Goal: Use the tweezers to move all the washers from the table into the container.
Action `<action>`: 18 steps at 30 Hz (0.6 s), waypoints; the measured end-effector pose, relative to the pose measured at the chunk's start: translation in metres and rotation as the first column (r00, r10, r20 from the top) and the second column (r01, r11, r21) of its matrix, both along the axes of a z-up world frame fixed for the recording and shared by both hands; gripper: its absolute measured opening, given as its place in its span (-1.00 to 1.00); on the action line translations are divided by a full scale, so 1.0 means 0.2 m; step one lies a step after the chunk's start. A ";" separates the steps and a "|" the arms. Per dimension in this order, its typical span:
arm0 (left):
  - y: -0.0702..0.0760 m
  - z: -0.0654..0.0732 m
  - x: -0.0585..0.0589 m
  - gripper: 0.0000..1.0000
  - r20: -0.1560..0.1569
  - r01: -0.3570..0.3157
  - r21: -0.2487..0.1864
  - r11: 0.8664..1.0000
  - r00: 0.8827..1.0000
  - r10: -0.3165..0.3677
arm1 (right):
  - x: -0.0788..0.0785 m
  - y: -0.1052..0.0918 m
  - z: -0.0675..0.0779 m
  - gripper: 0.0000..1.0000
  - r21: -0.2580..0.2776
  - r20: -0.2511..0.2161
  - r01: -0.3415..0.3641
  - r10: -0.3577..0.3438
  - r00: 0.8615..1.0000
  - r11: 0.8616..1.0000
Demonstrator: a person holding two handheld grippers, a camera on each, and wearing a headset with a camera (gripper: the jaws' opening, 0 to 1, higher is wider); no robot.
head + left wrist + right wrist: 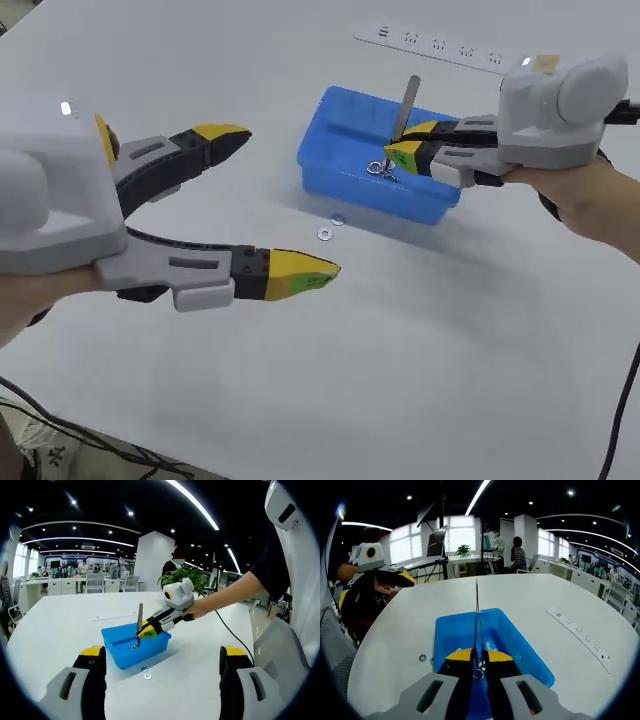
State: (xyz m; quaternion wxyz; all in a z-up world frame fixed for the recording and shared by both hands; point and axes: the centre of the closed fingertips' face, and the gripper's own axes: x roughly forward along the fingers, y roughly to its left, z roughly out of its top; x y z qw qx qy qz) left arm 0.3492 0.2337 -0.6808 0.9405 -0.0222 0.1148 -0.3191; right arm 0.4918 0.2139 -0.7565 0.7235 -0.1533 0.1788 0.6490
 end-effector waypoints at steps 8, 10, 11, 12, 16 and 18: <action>0.00 0.00 0.00 0.99 -0.003 0.001 0.003 1.000 1.000 -0.001 | -0.01 -0.02 0.00 -0.78 -0.006 -0.019 0.014 -0.014 1.000 1.000; 0.00 0.00 -0.01 0.99 -0.005 0.004 0.006 1.000 1.000 -0.004 | -0.01 -0.02 0.00 -0.78 -0.008 -0.019 0.015 -0.016 1.000 1.000; 0.00 0.00 -0.01 0.99 -0.005 0.004 0.007 1.000 1.000 -0.004 | 0.00 -0.02 0.00 -0.79 -0.007 -0.018 0.014 -0.014 1.000 1.000; 0.00 0.00 -0.01 0.99 -0.006 0.005 0.005 1.000 1.000 -0.005 | 0.00 -0.02 0.00 -0.79 -0.005 -0.019 0.014 -0.014 1.000 1.000; -0.01 0.00 0.00 0.99 -0.006 0.004 0.007 1.000 1.000 -0.004 | -0.02 -0.02 0.03 -0.81 0.004 -0.014 0.009 -0.009 1.000 1.000; -0.02 -0.01 0.01 0.99 -0.006 0.004 0.018 1.000 1.000 -0.004 | -0.03 -0.01 0.05 -0.83 0.013 -0.015 0.004 -0.004 1.000 1.000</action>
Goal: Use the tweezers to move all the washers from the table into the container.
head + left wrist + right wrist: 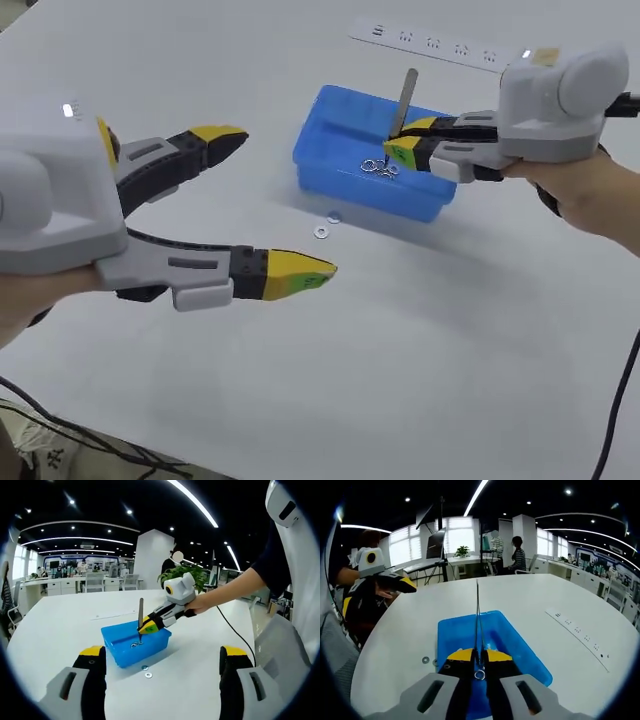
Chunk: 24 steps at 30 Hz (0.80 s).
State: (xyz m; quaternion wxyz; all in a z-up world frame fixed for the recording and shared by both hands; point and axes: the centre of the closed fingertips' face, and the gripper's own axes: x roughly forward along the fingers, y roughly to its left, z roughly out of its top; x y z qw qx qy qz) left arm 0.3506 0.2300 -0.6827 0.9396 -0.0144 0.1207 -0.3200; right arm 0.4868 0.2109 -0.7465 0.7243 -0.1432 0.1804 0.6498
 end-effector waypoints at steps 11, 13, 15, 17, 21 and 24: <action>0.00 0.06 0.15 0.96 0.024 -0.033 -0.062 0.998 0.999 0.035 | -0.05 0.00 0.07 -0.87 0.030 0.024 -0.042 0.042 0.999 0.999; 0.00 0.06 0.18 0.87 0.028 -0.033 -0.066 0.997 0.999 0.035 | -0.06 0.00 0.09 -0.87 0.033 0.028 -0.052 0.051 0.998 0.998; -0.01 0.06 0.21 0.70 0.026 -0.030 -0.063 0.998 0.999 0.031 | -0.07 0.00 0.10 -0.87 0.032 0.031 -0.060 0.059 0.998 0.998; -0.02 0.07 0.25 0.67 0.030 -0.023 -0.068 0.997 0.999 0.026 | -0.09 0.00 0.12 -0.87 0.034 0.035 -0.071 0.069 0.997 0.997; -0.04 0.09 0.32 0.66 0.041 -0.005 -0.085 0.996 0.999 0.008 | -0.11 0.00 0.16 -0.87 0.039 0.044 -0.086 0.084 0.995 0.996; -0.04 0.11 0.38 0.61 0.051 0.009 -0.103 0.995 0.999 -0.003 | -0.13 0.00 0.17 -0.87 0.037 0.061 -0.101 0.099 0.993 0.994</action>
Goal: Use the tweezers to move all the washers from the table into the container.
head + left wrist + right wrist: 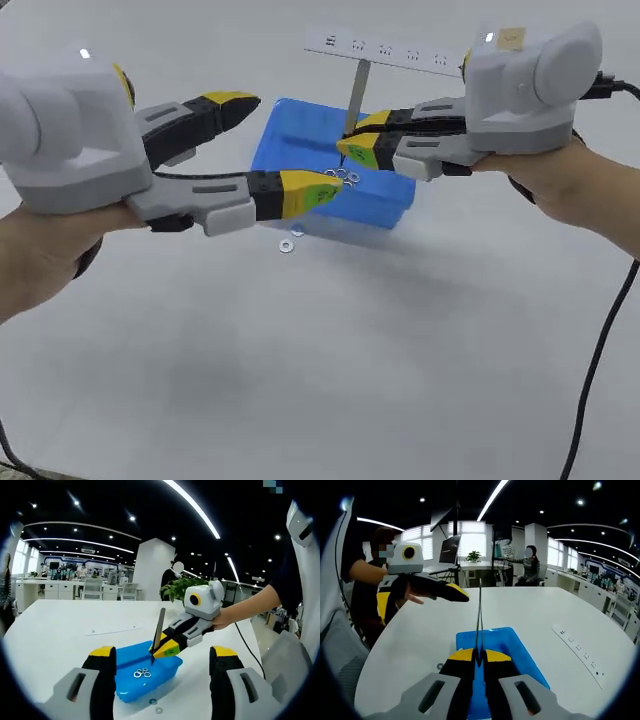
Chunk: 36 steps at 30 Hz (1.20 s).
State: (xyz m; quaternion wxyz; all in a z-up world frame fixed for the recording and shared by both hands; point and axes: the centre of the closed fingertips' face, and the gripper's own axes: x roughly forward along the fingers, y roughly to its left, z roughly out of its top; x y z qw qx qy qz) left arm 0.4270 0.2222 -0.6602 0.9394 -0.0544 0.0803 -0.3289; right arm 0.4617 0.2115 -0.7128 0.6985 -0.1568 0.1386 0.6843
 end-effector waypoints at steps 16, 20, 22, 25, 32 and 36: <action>-0.11 0.05 0.13 -0.08 0.024 0.168 0.104 0.980 0.985 -0.171 | -0.11 0.02 0.01 -0.86 -0.028 0.056 -0.097 0.099 0.994 0.995; -0.15 0.07 0.10 -0.37 0.028 0.212 0.099 0.972 0.976 -0.216 | -0.12 0.02 0.00 -0.86 -0.039 0.059 -0.107 0.109 0.992 0.994; -0.19 0.08 0.08 -0.48 0.030 0.228 0.096 0.969 0.972 -0.232 | -0.12 0.01 -0.01 -0.86 -0.047 0.062 -0.111 0.114 0.992 0.993; -0.22 0.09 0.07 -0.54 0.030 0.254 0.089 0.963 0.966 -0.257 | -0.12 0.01 -0.02 -0.86 -0.053 0.064 -0.117 0.120 0.991 0.992; -0.22 0.09 0.05 -0.79 0.024 0.289 0.102 0.952 0.956 -0.293 | -0.13 0.00 -0.01 -0.86 -0.054 0.073 -0.128 0.132 0.988 0.990; -0.22 0.10 0.03 -0.83 0.020 0.314 0.113 0.942 0.948 -0.319 | -0.14 0.00 -0.01 -0.86 -0.056 0.088 -0.139 0.143 0.986 0.989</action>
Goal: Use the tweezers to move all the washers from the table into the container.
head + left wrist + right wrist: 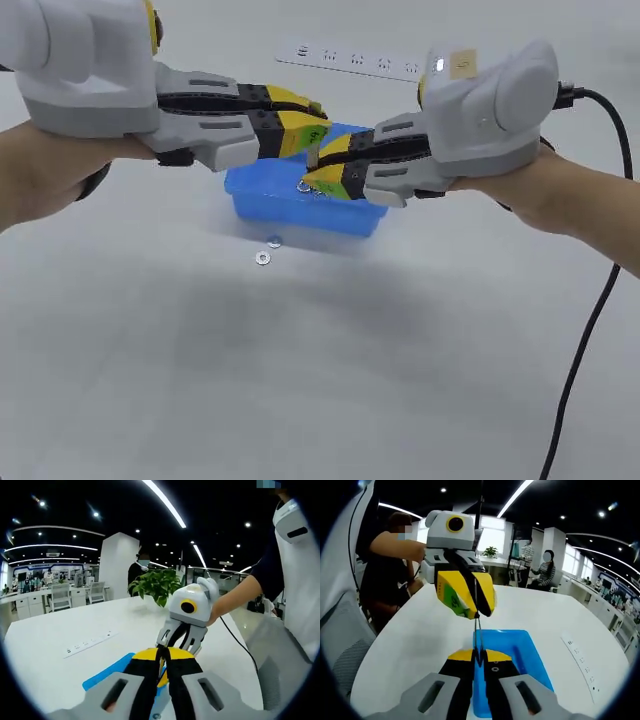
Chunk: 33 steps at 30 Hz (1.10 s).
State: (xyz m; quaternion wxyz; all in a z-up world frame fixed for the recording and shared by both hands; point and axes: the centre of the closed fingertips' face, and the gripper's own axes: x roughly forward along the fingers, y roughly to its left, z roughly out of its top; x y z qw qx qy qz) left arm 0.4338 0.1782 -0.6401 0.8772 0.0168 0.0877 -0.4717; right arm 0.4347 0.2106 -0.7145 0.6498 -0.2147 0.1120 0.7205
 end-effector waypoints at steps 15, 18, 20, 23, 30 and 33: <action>0.03 -0.01 0.04 -0.90 0.109 -0.024 0.140 0.990 0.994 0.009 | 0.03 -0.01 0.00 -0.77 -0.022 0.005 0.052 -0.052 0.999 0.998; 0.03 -0.01 0.05 -0.90 0.116 -0.029 0.144 0.989 0.993 0.013 | 0.03 0.00 0.01 -0.76 -0.018 -0.009 0.073 -0.073 0.997 0.997; 0.03 -0.01 0.05 -0.90 0.119 -0.032 0.149 0.988 0.993 0.014 | 0.03 0.00 0.02 -0.71 -0.014 -0.016 0.081 -0.081 0.997 0.997; 0.03 0.00 0.05 -0.90 0.129 -0.039 0.151 0.988 0.991 0.019 | 0.02 -0.01 0.02 -0.67 -0.015 -0.020 0.092 -0.092 0.996 0.996; 0.05 0.03 0.04 -0.90 0.148 -0.056 0.153 0.987 0.988 0.033 | 0.01 -0.03 0.03 -0.59 -0.014 -0.024 0.121 -0.121 0.992 0.993; 0.06 0.03 0.03 -0.90 0.152 -0.057 0.160 0.985 0.988 0.033 | 0.00 -0.03 0.04 -0.56 -0.003 -0.017 0.135 -0.135 0.991 0.991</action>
